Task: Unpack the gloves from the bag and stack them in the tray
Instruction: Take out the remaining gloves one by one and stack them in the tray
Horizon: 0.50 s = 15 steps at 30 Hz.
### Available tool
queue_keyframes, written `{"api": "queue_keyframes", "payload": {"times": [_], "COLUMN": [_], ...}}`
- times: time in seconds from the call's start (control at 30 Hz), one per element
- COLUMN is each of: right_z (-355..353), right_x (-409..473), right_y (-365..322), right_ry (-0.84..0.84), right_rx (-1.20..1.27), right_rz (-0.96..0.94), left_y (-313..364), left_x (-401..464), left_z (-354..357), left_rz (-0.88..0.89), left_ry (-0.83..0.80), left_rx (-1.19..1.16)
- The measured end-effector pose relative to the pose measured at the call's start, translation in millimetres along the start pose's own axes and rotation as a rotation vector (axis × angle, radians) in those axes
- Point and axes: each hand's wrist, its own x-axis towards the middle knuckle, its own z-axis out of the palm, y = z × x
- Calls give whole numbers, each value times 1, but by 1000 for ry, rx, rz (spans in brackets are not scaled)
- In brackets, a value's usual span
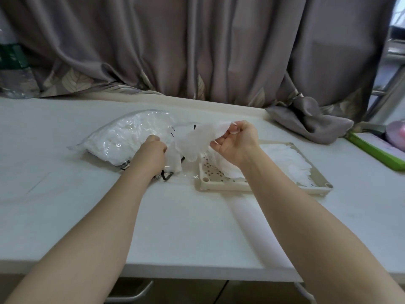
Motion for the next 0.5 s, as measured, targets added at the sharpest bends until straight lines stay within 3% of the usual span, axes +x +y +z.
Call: {"api": "queue_keyframes", "payload": {"times": [0.07,0.17,0.23,0.3,0.4,0.5], "right_z": [-4,-6,-8,-9,-14,-21], "right_x": [-3,-11,-13,-16,-25,-37], "right_y": [-4,-12,-18,-22,-32,-37], "right_ry": [-34,-64,-45,-27,-84,-185], "right_rx": [51,81,134,148,242,204], "right_rz": [-20,-47,-72,-81,-92,-71], "left_y": [12,47,67,79,87,93], "left_x": [-3,-21,-36,-44,-48,-56], "left_z": [-4,-9,-5,2,5,8], "left_rz": [86,381,499,478,478,593], "left_ry": [142,282,178,55,47,39], "left_rx": [-32,-197,-275,-324,-317,-186]}}
